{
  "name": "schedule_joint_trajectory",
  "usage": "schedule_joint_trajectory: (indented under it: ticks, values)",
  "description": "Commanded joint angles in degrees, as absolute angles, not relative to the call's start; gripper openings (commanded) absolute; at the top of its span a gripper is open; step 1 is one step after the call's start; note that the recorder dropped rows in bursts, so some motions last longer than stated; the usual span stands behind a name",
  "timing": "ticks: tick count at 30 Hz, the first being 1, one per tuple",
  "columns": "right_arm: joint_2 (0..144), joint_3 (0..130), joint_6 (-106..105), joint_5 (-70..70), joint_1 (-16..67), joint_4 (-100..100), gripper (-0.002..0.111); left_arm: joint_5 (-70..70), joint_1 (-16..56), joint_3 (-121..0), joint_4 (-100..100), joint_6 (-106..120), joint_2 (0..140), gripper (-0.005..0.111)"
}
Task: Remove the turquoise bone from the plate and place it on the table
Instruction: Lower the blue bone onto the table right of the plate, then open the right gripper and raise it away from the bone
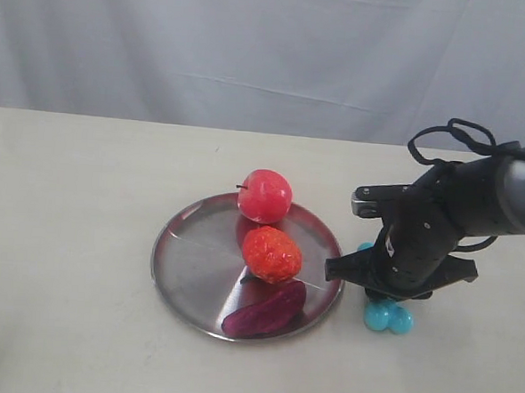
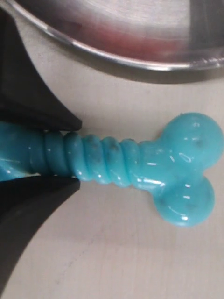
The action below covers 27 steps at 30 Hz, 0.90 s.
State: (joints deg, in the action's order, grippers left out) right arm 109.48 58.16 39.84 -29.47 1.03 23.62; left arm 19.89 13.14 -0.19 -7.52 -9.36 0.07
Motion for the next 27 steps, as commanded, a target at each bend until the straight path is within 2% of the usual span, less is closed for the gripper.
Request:
schedule_joint_trajectory:
  ticks: [1,3,7,10,18,27]
  values:
    - [109.7,58.2,39.3,-28.7,0.7,24.1,0.002,19.8,13.3,0.0,-7.5,-9.4,0.0,0.000]
    - [109.7,58.2,39.3,-28.7,0.7,24.1,0.012,19.8,13.3,0.0,-7.5,-9.4,0.0,0.000]
    - [109.3,58.2,39.7,-29.1,0.7,23.8,0.046,19.8,13.3,0.0,-7.5,-9.4,0.0,0.000]
    - [108.7,58.4,39.7,-31.0,0.7,23.8,0.062,19.8,13.3,0.0,-7.5,-9.4,0.0,0.000]
    - [101.8,58.7,39.0,-37.2,0.9,23.9,0.063,19.8,13.3,0.0,-7.5,-9.4,0.0,0.000]
    - [85.8,58.5,38.2,-48.5,1.3,23.4,0.063,19.8,13.3,0.0,-7.5,-9.4,0.0,0.000]
